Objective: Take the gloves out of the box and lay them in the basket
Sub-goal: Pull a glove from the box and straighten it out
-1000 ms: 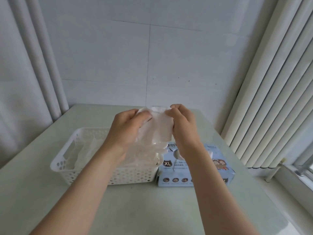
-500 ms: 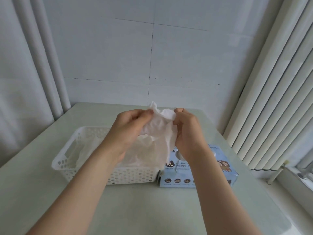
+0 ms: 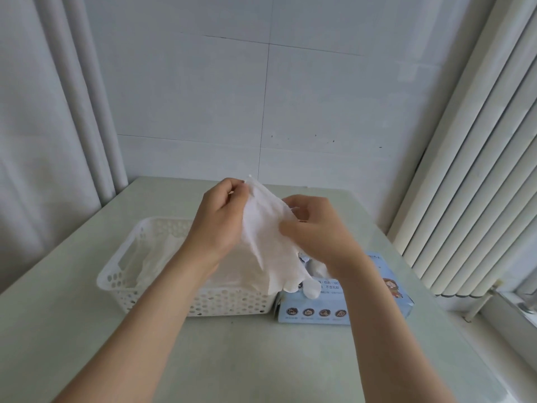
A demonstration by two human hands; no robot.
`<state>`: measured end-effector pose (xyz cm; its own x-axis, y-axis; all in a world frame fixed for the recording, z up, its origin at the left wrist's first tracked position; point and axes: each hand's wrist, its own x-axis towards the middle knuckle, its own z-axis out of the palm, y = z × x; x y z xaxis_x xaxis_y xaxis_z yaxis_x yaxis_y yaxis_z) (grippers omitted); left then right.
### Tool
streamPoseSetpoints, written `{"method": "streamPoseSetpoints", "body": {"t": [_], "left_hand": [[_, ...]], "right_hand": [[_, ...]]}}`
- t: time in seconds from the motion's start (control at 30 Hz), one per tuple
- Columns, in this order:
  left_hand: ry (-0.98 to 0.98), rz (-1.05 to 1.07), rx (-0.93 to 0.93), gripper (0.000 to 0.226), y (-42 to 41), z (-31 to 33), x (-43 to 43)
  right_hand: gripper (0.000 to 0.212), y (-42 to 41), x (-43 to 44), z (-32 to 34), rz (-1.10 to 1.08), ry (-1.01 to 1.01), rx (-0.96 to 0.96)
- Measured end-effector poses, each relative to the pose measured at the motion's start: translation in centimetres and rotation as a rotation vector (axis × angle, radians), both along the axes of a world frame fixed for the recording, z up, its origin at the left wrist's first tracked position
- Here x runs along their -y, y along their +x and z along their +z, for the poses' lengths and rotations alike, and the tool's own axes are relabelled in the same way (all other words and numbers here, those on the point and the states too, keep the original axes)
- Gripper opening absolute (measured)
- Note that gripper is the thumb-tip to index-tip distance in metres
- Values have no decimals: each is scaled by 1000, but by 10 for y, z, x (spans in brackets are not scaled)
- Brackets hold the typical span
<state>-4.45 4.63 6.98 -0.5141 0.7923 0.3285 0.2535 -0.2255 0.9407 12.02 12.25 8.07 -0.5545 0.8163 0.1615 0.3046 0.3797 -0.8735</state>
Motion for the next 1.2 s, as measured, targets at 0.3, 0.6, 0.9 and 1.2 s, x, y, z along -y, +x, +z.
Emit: {"method": "streamPoseSetpoints", "body": {"t": [0.3, 0.6, 0.9, 1.2], "left_hand": [[-11, -132, 129, 42, 6, 10, 9], [-35, -120, 305, 29, 13, 13, 7], [-444, 54, -244, 30, -33, 10, 23], [-765, 199, -446, 23, -66, 1, 39]], "right_hand": [[15, 3, -6, 5, -78, -597, -383], [79, 27, -23, -5, 141, -767, -318], [31, -7, -13, -13, -47, -557, -190], [46, -50, 3, -17, -143, -28, 89]]}}
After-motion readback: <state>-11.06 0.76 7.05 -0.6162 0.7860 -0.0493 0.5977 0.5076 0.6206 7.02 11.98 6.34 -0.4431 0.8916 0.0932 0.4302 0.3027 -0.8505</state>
